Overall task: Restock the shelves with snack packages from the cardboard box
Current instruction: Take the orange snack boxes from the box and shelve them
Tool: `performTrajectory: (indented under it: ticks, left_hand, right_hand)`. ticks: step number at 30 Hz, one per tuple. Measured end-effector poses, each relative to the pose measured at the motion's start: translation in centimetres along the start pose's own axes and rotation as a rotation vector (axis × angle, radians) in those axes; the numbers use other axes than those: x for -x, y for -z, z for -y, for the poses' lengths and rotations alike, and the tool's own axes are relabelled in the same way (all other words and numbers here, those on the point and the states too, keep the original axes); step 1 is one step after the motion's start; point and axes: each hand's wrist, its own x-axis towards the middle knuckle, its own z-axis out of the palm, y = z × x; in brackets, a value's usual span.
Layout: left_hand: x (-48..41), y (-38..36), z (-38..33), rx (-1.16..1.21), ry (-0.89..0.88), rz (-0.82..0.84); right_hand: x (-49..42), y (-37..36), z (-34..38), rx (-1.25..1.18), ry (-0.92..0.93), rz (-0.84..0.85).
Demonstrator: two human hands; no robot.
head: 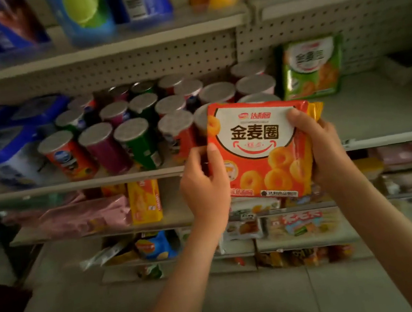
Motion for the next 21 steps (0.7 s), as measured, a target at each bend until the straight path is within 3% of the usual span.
performTrajectory:
  ticks: [4, 10, 16, 21]
  left_hand:
    - [2.1, -6.6, -4.7, -0.01, -0.041, 0.102]
    - [2.9, -17.1, -9.6, -0.198, -0.005, 0.215]
    - [0.6, -22.2, -10.4, -0.333, 0.178, 0.212]
    - [-1.2, -25.0, -8.7, -0.308, 0.296, 0.216]
  right_hand:
    - [-2.0, 7.3, 3.7, 0.008, 0.059, -0.08]
    - [-7.7, 16.0, 8.4, 0.168, 0.066, -0.032]
    - [-14.2, 18.1, 9.5, 0.335, -0.029, 0.08]
    - [-18.8, 18.8, 8.3, 0.474, -0.01, 0.119]
